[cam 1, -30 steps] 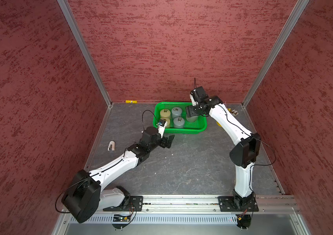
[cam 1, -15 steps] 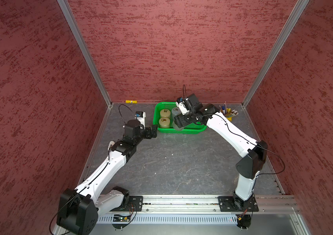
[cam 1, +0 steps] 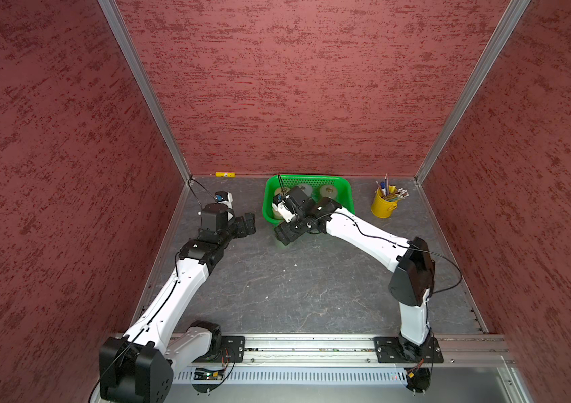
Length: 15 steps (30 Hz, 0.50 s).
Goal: Take the tea canister out of the basket
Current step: Place the tea canister at the center of the board.
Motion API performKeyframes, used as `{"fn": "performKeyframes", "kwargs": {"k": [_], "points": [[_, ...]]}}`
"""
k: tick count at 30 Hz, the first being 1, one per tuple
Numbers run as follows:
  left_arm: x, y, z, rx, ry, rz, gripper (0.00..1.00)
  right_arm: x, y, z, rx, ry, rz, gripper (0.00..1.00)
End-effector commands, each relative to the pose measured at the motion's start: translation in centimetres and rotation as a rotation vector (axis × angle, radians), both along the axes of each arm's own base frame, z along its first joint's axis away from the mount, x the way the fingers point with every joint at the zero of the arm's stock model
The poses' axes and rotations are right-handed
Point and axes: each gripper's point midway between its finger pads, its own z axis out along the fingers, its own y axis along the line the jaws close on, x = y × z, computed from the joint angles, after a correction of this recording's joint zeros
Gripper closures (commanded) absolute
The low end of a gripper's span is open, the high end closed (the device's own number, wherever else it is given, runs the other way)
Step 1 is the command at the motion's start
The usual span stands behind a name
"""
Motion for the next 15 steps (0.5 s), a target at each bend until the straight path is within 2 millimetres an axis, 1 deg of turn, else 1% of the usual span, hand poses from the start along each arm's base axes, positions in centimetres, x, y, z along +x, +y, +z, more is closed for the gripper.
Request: {"fn": "performKeyframes", "kwargs": {"k": [1,4,8,11,15], "points": [[-0.2,0.0,-0.2,-0.013,0.012,-0.001,0.0,1.5,2.4,2.7,0.076,-0.094,-0.016,1.0],[-0.3,0.0,-0.4,-0.016,0.01,-0.004,0.0,1.5,3.3,1.2,0.05,-0.081,-0.016,1.0],[-0.3,-0.2,-0.4,-0.019,0.008,-0.011,0.0,2.1,3.6,-0.6,-0.008,-0.086,-0.034,1.0],[-0.3,-0.2,-0.3,-0.022,0.001,-0.014,0.0,2.6,3.8,-1.5,-0.033,-0.093,-0.045,1.0],[-0.3,-0.3,-0.4,-0.021,0.0,-0.018,0.0,2.8,4.3,-2.5,-0.052,-0.079,-0.041,1.0]]}}
